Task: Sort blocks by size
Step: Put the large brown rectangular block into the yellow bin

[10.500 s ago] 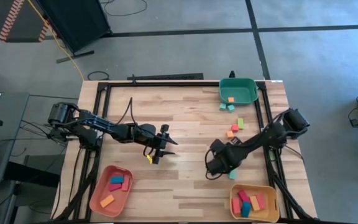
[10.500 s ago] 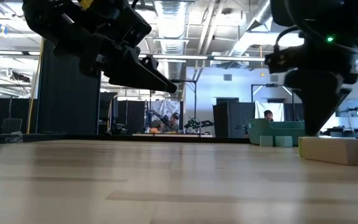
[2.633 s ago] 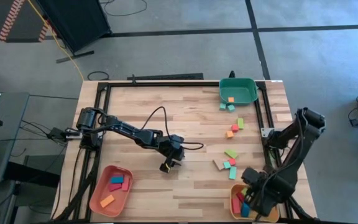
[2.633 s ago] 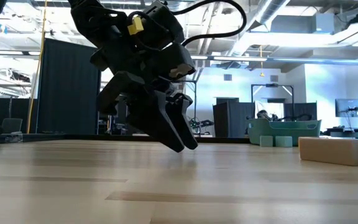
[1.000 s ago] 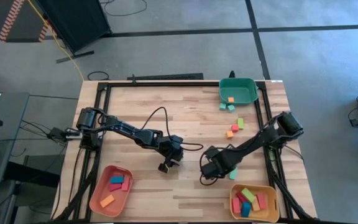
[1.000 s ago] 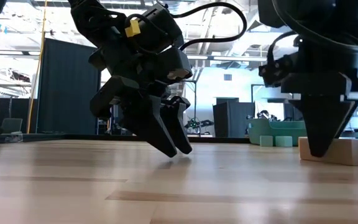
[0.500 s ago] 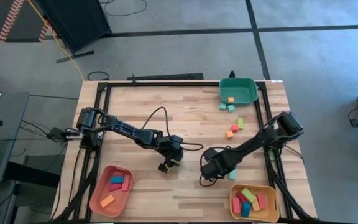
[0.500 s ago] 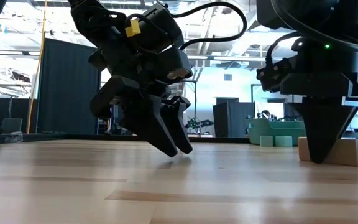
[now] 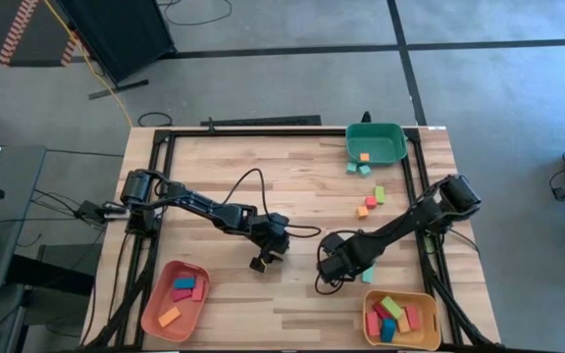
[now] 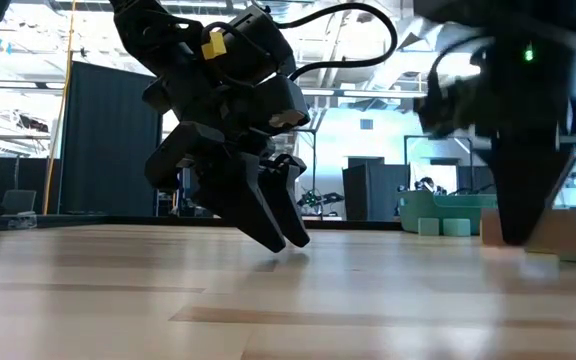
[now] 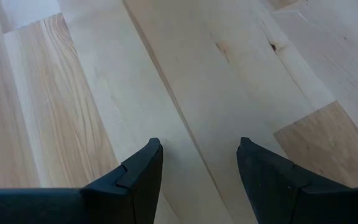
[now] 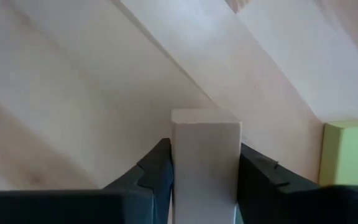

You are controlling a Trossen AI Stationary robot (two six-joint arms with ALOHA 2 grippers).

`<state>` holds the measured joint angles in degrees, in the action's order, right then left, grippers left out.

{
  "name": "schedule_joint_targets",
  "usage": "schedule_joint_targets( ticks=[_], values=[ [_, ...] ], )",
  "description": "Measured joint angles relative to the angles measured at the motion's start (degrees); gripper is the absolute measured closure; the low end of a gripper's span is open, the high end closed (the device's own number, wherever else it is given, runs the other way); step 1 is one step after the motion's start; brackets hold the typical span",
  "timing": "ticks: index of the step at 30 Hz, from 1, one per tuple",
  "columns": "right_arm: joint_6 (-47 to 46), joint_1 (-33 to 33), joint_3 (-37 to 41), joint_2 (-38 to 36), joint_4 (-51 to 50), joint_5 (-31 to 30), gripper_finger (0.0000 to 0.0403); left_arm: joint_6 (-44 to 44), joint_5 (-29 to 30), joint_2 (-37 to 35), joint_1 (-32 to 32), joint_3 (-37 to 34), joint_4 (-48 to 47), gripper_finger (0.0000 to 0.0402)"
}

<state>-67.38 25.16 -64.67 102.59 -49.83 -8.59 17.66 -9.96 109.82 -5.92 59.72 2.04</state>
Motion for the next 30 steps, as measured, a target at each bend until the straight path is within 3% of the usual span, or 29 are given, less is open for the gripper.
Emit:
schedule_joint_targets(
  ticks=[8,15,22,30],
  values=[
    [0.8,3.6,-3.4,-6.8,-3.1,0.8,0.0245,-0.3,0.0,0.0,0.0,0.0,0.0,0.0204],
    [-4.0,11.5,-5.0,-14.5,-6.5,4.5,0.0244,-0.4,0.0,0.0,0.0,0.0,0.0,0.0204],
    [-15.9,23.0,-5.0,-19.0,-7.2,5.9,0.0243,-0.4,0.0,0.0,0.0,0.0,0.0,0.0204],
    [-33.9,34.3,-4.8,-18.7,-11.3,6.7,0.0242,-0.5,0.0,0.0,0.0,0.0,0.5,0.0204]
  ],
)
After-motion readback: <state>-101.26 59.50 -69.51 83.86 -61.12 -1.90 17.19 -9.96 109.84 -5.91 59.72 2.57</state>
